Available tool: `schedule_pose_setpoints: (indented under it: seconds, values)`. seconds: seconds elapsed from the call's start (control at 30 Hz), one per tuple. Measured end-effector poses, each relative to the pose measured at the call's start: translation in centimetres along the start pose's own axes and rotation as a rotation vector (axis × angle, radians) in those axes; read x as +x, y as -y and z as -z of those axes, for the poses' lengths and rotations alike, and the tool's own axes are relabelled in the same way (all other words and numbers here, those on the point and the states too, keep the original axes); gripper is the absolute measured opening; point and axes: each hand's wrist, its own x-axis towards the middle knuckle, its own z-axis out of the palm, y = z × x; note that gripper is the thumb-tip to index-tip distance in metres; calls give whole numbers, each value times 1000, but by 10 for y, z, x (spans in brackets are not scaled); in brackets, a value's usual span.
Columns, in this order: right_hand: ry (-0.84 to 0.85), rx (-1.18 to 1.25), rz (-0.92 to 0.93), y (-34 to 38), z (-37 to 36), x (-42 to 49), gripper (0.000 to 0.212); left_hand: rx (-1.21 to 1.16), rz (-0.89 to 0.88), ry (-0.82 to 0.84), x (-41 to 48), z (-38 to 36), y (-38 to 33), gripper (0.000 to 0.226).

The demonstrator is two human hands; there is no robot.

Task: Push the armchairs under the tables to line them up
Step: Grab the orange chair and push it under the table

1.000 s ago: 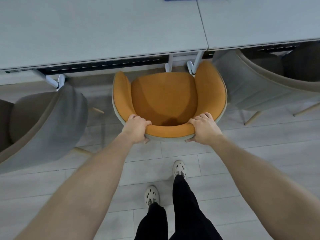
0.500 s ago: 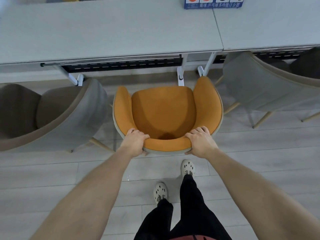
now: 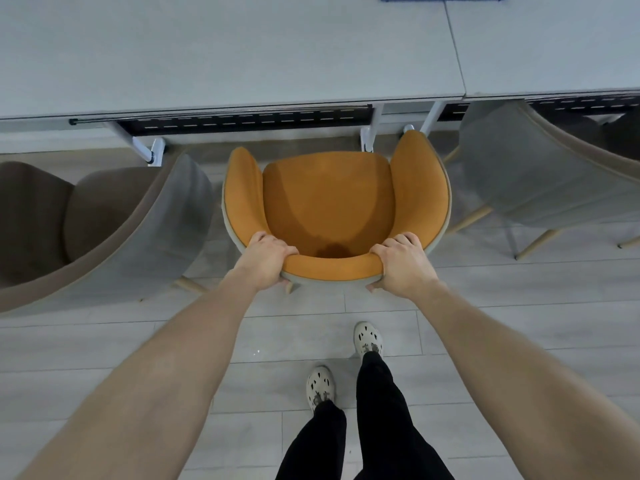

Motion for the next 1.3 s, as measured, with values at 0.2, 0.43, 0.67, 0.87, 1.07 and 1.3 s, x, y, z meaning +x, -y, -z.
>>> schedule_pose_setpoints:
  seconds: [0.2,0.43,0.67,0.87,1.07,1.3]
  values:
    - [-4,4,-9,-4,6,10,75,-3,3,-12,14,3,7,69]
    - [18,34,-32,0,11,6,76,-21,16,-18,10,2,-1,65]
    - [25,42,-39,1,7,-1,79,-12,18,1,7,-2,-3,68]
    - [23,39,-38,1,8,-2,80,-10,19,3,5,1,-7,66]
    - [21,47,-46,1,6,-3,80,-7,25,17,5,2,-7,68]
    - [14,19,-35,0,4,-2,81,9,40,3,4,2,-10,74]
